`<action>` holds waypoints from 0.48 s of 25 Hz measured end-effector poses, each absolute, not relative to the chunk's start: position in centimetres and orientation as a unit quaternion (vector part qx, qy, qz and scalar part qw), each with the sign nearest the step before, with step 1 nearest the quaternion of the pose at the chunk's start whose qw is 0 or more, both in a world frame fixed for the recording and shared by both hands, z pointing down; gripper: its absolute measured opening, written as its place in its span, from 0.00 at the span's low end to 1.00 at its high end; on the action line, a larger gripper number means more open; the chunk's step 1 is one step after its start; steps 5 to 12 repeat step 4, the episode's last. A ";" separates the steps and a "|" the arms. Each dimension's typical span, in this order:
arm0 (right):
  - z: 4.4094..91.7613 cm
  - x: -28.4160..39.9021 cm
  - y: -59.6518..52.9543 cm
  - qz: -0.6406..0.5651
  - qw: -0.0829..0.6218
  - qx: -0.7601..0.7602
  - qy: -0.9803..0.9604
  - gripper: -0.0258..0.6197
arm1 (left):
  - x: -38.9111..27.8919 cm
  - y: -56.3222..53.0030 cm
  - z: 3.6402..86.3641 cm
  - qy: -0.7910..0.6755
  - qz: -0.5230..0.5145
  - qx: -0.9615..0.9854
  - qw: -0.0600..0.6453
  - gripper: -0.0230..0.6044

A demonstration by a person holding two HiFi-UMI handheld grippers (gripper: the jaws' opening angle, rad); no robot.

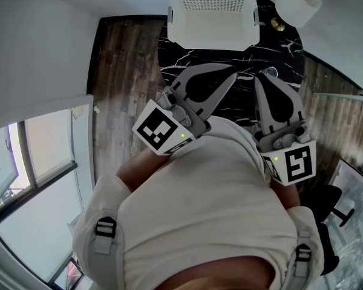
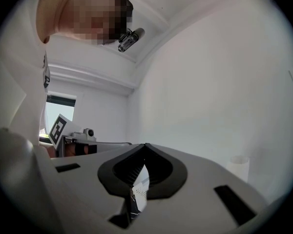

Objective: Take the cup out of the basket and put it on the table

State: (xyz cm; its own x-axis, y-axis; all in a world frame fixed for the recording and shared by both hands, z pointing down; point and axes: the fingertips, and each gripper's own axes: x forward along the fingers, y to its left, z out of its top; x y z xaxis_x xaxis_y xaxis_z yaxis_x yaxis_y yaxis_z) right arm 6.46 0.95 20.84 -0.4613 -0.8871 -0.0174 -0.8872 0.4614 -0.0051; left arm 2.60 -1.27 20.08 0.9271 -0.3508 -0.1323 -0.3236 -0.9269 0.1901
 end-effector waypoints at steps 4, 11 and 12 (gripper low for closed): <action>20.6 6.2 0.9 0.006 0.006 -0.518 0.856 0.05 | 2.6 -1.2 19.9 -0.171 -0.083 0.978 0.082 0.05; 20.6 6.2 0.9 0.006 0.006 -0.518 0.856 0.05 | 2.6 -1.2 19.9 -0.171 -0.083 0.978 0.082 0.05; 20.6 6.2 0.9 0.006 0.006 -0.518 0.856 0.05 | 2.6 -1.2 19.9 -0.171 -0.083 0.978 0.082 0.05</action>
